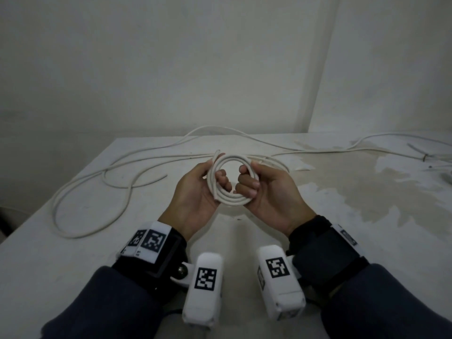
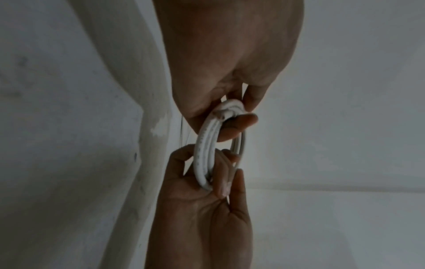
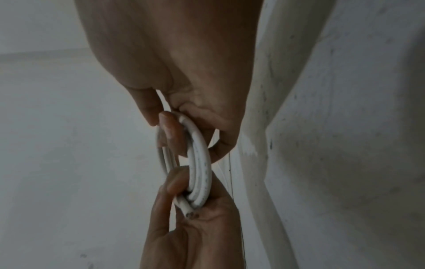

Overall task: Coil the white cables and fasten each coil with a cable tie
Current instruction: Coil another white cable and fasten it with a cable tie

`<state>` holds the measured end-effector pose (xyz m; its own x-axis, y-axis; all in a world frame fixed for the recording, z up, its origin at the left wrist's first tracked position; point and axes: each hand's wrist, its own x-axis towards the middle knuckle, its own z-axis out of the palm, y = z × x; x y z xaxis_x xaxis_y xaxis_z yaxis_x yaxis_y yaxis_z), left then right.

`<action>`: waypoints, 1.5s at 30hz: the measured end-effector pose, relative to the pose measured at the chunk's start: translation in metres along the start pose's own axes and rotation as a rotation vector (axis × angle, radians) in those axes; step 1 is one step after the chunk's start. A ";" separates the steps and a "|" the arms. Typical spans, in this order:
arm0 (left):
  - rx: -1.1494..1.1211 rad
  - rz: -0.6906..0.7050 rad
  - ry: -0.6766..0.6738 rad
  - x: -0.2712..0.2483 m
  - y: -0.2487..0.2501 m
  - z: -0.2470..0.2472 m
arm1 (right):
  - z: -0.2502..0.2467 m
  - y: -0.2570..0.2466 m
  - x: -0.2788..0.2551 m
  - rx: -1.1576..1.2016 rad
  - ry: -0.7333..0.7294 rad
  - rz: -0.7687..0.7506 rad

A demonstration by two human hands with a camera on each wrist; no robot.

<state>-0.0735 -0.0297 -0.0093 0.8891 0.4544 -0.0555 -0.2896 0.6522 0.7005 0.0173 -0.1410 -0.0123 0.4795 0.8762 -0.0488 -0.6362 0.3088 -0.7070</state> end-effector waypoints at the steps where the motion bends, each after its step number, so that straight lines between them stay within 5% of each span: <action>1: -0.025 -0.013 -0.015 -0.001 0.001 -0.001 | -0.001 0.000 0.000 0.008 -0.004 0.017; 6: -0.052 -0.058 0.000 0.002 0.003 -0.005 | 0.004 0.001 -0.003 -0.083 0.046 0.046; 9: 0.137 -0.115 0.025 0.002 -0.002 -0.003 | 0.000 0.001 0.000 -0.124 0.147 -0.015; 14: 0.360 -0.113 0.078 0.002 -0.009 0.001 | -0.001 0.004 -0.001 -0.314 0.099 0.003; 30: 0.236 -0.269 0.058 0.005 -0.013 -0.003 | 0.003 0.020 0.001 -0.571 0.291 -0.110; 45: 0.541 -0.059 0.036 0.017 -0.072 0.049 | -0.041 -0.054 -0.051 -0.589 0.221 0.068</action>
<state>-0.0207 -0.0985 -0.0256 0.8828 0.4532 -0.1239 -0.0072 0.2768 0.9609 0.0518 -0.2176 -0.0006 0.6035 0.7699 -0.2076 -0.2608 -0.0555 -0.9638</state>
